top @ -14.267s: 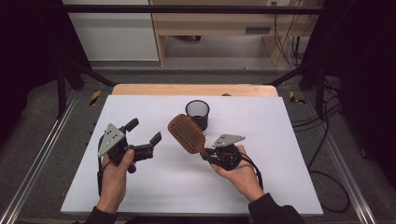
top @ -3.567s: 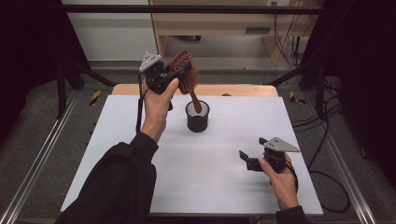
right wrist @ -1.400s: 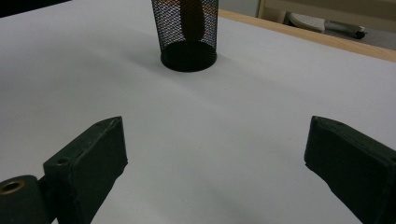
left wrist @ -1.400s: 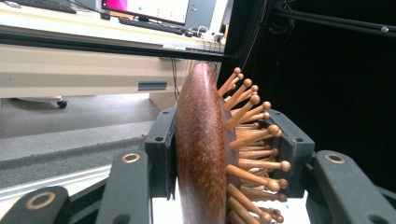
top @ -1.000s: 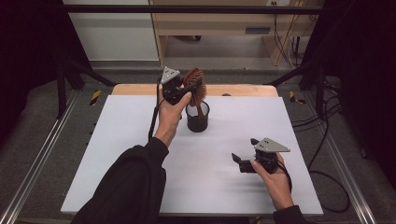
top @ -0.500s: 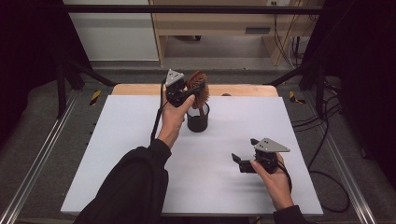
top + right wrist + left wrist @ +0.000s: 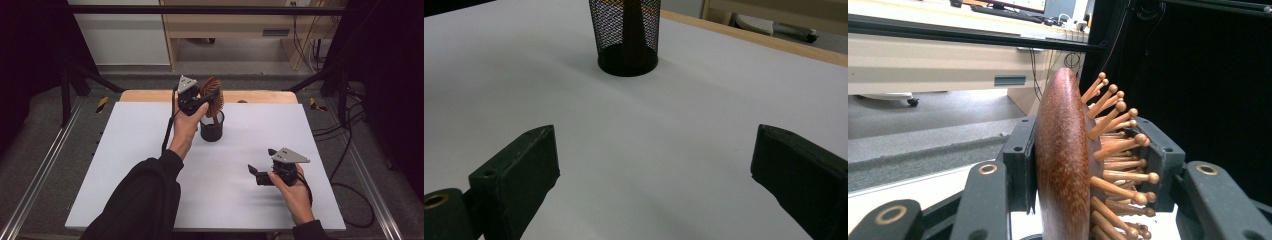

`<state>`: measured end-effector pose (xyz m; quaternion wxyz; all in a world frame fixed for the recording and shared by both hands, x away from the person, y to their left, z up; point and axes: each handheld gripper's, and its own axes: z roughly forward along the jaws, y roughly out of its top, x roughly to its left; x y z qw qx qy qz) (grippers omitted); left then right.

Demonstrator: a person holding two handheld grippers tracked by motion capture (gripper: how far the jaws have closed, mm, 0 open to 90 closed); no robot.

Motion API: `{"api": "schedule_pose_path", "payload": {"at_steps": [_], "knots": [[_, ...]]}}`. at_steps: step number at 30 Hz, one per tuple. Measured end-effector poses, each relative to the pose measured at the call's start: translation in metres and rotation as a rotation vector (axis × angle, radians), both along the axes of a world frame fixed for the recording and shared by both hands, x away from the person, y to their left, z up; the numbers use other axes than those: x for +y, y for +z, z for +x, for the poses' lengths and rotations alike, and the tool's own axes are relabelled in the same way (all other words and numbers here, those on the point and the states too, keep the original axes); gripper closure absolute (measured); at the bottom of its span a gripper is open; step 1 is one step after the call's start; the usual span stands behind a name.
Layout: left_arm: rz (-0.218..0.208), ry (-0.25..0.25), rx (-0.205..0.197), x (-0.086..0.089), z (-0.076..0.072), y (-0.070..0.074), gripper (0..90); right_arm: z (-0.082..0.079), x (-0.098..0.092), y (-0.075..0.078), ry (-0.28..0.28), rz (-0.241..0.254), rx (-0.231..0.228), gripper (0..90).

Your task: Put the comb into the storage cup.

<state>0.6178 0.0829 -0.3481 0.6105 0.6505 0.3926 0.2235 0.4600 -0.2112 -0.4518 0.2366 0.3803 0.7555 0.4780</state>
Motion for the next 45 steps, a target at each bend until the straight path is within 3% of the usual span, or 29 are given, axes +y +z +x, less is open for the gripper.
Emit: {"api": "schedule_pose_path", "payload": {"at_steps": [14, 31, 45], "knots": [[-0.011, 0.017, 0.011, 0.015, 0.001, -0.004, 48.8, 0.000, 0.000, -0.001, -0.001, -0.007, 0.004, 5.5], [0.012, 0.027, 0.004, 0.021, 0.005, -0.007, 46.2, 0.001, 0.000, -0.002, -0.009, -0.010, 0.008, 5.4], [0.001, 0.040, 0.031, 0.032, 0.011, -0.011, 44.1, 0.001, 0.001, -0.003, -0.009, -0.014, 0.012, 4.9]]}}
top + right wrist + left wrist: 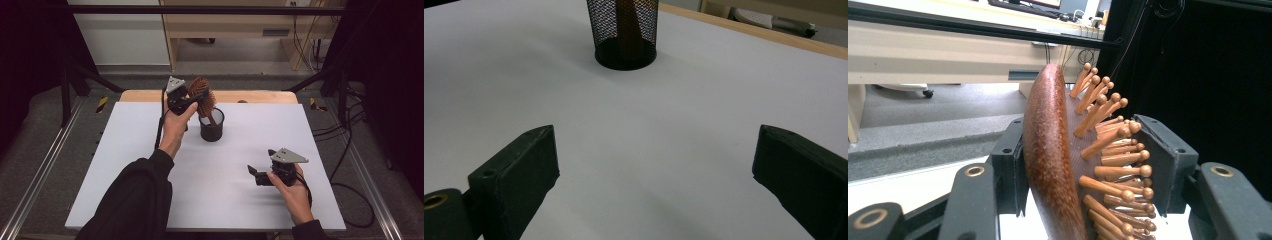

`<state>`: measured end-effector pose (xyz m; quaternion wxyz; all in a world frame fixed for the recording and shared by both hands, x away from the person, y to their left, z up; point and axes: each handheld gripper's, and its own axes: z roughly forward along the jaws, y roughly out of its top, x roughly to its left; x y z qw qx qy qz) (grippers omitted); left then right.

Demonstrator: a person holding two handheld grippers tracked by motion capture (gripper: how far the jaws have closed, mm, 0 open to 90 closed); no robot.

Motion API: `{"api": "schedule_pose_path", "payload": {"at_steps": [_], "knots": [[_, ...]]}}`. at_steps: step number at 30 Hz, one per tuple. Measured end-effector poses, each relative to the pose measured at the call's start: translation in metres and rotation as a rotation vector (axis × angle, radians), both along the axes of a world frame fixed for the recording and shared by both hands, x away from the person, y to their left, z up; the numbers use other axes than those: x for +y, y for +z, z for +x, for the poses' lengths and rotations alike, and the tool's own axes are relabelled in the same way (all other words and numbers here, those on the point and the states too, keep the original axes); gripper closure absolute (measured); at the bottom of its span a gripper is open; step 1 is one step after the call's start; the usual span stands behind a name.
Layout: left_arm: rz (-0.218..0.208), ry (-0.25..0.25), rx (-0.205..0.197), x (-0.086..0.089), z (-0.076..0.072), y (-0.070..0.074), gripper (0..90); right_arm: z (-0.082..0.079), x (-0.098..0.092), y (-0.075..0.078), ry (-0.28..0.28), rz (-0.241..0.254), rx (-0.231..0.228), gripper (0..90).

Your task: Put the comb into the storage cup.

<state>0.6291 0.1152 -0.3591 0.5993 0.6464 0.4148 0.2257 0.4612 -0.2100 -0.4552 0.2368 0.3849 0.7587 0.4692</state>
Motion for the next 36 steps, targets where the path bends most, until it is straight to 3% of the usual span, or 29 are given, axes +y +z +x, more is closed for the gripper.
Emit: {"api": "schedule_pose_path", "payload": {"at_steps": [15, 36], "knots": [[-0.019, 0.020, 0.026, 0.011, 0.006, -0.006, 42.3, 0.000, 0.001, -0.001, 0.012, 0.002, 0.009, 4.5], [-0.028, 0.028, 0.034, 0.016, 0.010, -0.010, 41.3, 0.001, 0.001, -0.002, 0.018, 0.006, 0.019, 4.8]]}}
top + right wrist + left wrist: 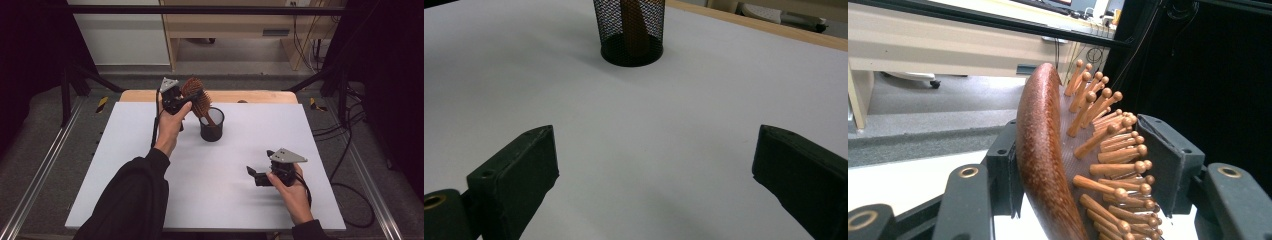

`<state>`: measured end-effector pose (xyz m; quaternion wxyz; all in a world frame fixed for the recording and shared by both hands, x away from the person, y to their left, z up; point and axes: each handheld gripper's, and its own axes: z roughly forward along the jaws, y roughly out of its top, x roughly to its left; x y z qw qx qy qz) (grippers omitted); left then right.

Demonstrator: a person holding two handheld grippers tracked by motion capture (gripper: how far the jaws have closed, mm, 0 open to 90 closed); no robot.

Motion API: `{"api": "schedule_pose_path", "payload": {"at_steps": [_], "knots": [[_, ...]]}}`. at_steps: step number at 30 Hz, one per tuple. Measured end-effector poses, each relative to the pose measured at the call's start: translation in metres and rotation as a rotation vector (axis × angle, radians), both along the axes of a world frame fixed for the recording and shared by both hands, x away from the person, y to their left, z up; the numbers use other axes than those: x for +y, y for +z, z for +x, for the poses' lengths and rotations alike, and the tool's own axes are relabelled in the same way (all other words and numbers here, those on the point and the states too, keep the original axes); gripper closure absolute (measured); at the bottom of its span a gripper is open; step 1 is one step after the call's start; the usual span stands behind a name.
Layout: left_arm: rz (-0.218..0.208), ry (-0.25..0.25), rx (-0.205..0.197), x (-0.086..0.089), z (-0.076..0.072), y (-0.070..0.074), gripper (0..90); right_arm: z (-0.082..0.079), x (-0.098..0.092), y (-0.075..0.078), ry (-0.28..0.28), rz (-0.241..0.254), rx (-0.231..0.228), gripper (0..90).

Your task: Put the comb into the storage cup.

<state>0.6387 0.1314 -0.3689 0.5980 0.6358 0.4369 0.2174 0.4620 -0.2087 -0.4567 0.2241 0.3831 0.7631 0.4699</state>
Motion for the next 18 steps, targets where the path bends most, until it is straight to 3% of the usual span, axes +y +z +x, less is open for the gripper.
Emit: {"api": "schedule_pose_path", "payload": {"at_steps": [18], "knots": [[0.005, 0.010, 0.007, 0.0040, 0.0026, -0.0023, 39.9, 0.0001, 0.0005, -0.0006, 0.001, -0.004, 0.005, 4.8]]}}
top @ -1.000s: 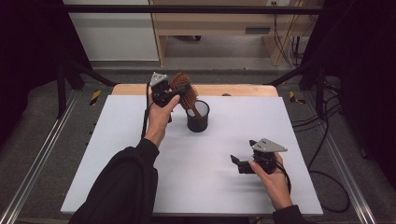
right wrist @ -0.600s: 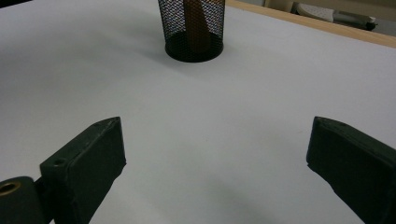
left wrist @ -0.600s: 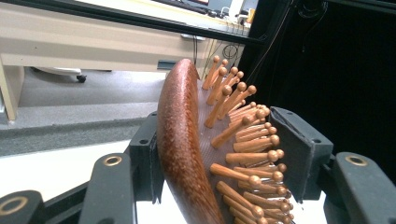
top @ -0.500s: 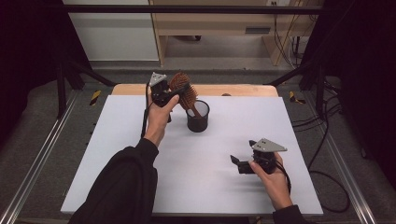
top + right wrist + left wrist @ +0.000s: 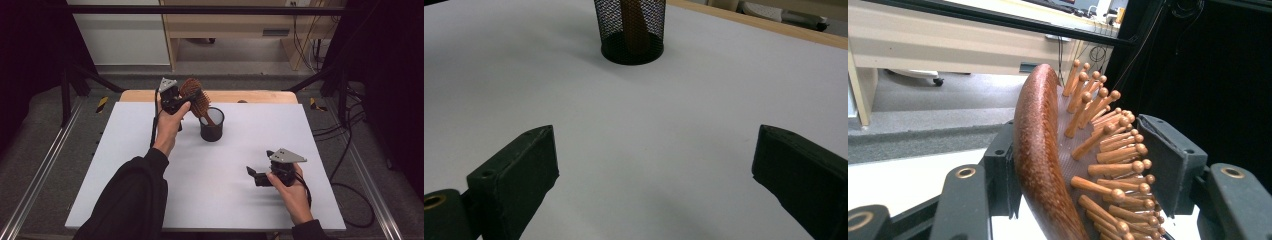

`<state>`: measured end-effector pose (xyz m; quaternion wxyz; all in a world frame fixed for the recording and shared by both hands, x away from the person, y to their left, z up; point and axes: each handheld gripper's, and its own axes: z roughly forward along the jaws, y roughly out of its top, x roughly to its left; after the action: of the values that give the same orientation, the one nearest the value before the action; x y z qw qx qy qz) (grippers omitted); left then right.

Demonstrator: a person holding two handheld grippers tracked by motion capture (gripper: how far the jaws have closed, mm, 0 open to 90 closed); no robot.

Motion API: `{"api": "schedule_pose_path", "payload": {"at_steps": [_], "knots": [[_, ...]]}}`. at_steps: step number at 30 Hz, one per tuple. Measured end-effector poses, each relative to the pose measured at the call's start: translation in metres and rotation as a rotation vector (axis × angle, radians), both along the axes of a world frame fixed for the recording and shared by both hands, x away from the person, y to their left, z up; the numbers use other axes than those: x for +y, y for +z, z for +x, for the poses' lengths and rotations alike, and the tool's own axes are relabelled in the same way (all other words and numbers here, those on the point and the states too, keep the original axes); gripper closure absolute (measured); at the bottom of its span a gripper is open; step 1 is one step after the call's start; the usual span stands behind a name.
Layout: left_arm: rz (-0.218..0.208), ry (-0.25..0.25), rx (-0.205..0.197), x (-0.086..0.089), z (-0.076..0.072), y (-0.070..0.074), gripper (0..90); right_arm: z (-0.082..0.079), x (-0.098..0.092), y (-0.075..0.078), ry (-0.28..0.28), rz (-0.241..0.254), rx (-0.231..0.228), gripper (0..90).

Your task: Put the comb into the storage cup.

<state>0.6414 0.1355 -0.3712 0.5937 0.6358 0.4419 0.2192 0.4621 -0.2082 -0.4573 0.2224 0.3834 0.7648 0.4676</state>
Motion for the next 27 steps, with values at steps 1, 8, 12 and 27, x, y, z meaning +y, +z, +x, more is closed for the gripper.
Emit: {"api": "schedule_pose_path", "payload": {"at_steps": [1, 8, 12, 27], "knots": [[0.000, 0.001, 0.000, -0.0001, 0.0001, 0.0000, 39.8, 0.0001, -0.0001, 0.0001, 0.001, -0.001, -0.002, 4.9], [0.006, 0.004, -0.002, 0.0004, 0.0002, 0.0000, 39.3, -0.0002, -0.0004, 0.0002, -0.002, 0.003, -0.002, 4.9], [0.019, 0.010, -0.013, 0.0010, 0.0006, 0.0004, 38.6, 0.0000, -0.0004, 0.0001, -0.001, 0.003, -0.001, 4.8], [0.031, 0.012, -0.020, 0.0006, 0.0006, 0.0000, 37.5, 0.0002, 0.0001, -0.0004, 0.001, 0.003, 0.005, 4.8]]}}
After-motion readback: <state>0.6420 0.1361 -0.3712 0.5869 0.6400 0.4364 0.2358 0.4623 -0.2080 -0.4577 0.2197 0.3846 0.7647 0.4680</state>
